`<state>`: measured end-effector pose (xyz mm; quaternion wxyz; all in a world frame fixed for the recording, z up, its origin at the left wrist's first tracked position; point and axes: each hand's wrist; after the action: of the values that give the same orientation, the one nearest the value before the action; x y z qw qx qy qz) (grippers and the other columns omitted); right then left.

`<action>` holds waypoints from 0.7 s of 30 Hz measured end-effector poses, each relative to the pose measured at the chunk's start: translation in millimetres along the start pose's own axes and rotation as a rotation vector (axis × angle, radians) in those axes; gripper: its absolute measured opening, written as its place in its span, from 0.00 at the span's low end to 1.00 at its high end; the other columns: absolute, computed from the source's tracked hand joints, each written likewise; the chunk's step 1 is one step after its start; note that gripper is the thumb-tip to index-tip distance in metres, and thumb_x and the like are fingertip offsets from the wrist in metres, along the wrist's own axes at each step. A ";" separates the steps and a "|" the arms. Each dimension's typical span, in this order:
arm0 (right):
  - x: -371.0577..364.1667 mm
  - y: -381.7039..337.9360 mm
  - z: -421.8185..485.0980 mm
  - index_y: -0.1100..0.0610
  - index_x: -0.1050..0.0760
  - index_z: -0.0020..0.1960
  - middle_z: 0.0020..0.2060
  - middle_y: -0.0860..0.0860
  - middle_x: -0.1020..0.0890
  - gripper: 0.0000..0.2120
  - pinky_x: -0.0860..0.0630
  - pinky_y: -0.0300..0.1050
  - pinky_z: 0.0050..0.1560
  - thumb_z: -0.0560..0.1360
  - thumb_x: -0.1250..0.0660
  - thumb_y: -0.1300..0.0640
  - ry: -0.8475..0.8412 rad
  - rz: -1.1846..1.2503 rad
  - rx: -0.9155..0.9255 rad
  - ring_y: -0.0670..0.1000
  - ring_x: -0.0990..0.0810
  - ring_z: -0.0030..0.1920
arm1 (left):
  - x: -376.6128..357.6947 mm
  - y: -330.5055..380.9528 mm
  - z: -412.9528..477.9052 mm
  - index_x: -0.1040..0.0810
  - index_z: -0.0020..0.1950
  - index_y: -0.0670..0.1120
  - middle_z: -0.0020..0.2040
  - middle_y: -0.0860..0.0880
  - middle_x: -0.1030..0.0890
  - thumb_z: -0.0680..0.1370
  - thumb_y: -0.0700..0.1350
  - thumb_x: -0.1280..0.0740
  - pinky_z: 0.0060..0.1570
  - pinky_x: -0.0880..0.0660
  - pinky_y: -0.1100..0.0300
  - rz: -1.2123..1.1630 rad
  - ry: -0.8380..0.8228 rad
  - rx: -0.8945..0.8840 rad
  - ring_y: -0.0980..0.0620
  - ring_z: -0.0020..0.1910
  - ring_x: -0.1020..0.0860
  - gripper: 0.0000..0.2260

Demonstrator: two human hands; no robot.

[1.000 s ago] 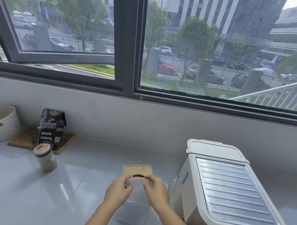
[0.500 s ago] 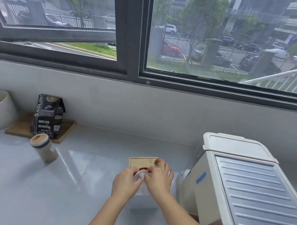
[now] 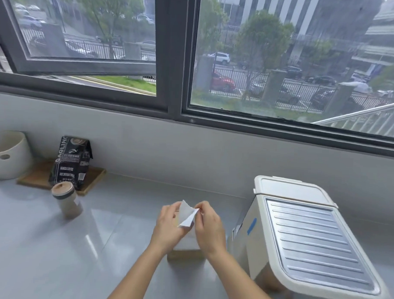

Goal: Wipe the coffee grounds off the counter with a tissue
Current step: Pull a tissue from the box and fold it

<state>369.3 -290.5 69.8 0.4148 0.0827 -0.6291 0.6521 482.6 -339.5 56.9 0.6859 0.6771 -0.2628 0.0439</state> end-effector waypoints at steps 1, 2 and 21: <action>8.5 -8.4 -3.6 0.46 0.33 0.42 0.36 0.44 0.23 0.09 0.34 0.43 0.33 0.77 0.45 0.58 0.010 0.020 0.032 0.47 0.25 0.38 | 5.4 9.4 -5.7 0.30 0.66 0.53 0.61 0.53 0.31 0.68 0.51 0.27 0.63 0.31 0.54 -0.038 -0.021 -0.020 0.53 0.63 0.30 0.27; 17.3 -17.2 -7.0 0.45 0.34 0.42 0.34 0.43 0.23 0.10 0.34 0.43 0.34 0.77 0.45 0.58 0.018 0.042 0.072 0.46 0.25 0.37 | 11.5 19.3 -12.4 0.30 0.66 0.53 0.63 0.54 0.32 0.68 0.53 0.27 0.65 0.32 0.53 -0.071 -0.050 -0.046 0.53 0.64 0.31 0.28; 215.4 -40.3 -143.3 0.60 0.23 0.58 0.44 0.51 0.16 0.13 0.20 0.39 0.38 0.74 0.30 0.61 -0.599 0.676 0.032 0.46 0.17 0.42 | 9.6 119.9 -204.1 0.17 0.50 0.48 0.49 0.45 0.14 0.71 0.57 0.30 0.41 0.19 0.57 -0.525 -0.175 -0.142 0.45 0.47 0.16 0.15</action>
<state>316.4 -74.5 207.8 -0.0231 0.0642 -0.7030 0.7079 502.4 -138.5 180.7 0.6942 0.6735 -0.1393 -0.2124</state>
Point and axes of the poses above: each hand's wrist, its own z-axis towards the middle knuckle, its own x-axis out of the back of the hand, y = z × x
